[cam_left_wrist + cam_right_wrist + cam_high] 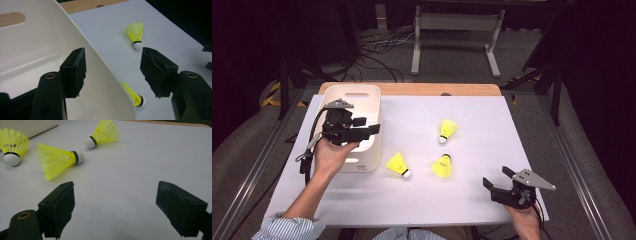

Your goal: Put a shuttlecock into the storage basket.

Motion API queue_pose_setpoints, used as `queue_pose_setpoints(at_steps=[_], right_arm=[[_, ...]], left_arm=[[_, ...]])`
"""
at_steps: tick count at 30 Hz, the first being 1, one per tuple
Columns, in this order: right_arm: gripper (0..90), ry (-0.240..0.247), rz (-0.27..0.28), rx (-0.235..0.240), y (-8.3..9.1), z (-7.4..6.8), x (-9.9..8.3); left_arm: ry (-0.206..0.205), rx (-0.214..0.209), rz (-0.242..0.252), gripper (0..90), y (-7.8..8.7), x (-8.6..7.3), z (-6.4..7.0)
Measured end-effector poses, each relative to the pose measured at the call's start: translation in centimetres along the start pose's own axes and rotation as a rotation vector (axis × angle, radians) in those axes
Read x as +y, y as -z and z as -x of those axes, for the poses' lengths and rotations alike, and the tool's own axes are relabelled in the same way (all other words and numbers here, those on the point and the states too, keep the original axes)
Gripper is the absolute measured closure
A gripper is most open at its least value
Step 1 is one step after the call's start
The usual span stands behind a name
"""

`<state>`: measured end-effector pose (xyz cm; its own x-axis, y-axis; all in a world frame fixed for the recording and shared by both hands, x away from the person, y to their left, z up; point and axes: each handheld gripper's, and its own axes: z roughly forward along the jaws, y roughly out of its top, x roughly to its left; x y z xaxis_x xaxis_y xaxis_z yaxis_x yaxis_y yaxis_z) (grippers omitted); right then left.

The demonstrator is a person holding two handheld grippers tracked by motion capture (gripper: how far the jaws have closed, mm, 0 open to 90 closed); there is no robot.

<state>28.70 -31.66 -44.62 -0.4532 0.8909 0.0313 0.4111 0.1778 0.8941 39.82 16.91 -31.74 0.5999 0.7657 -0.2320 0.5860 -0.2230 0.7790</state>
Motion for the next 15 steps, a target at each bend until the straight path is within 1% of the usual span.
queue_pose_setpoints(at_steps=[4,12,14,15], right_arm=[[15.6,0.0,0.001,-0.001,0.0,0.0,0.0],[15.7,0.0,0.001,0.001,0.0,0.0,0.0],[15.7,0.001,0.001,0.003,0.0,0.0,0.0],[15.7,0.001,0.002,0.004,0.0,0.0,0.0]], left_arm=[[-0.005,-0.006,-0.005,38.4,-0.3,0.1,0.3],[-0.029,-0.015,-0.037,38.4,-0.9,0.3,1.1],[-0.027,-0.021,-0.042,38.3,-1.0,0.3,1.4],[-0.037,-0.02,-0.045,38.3,-1.1,0.4,1.4]])
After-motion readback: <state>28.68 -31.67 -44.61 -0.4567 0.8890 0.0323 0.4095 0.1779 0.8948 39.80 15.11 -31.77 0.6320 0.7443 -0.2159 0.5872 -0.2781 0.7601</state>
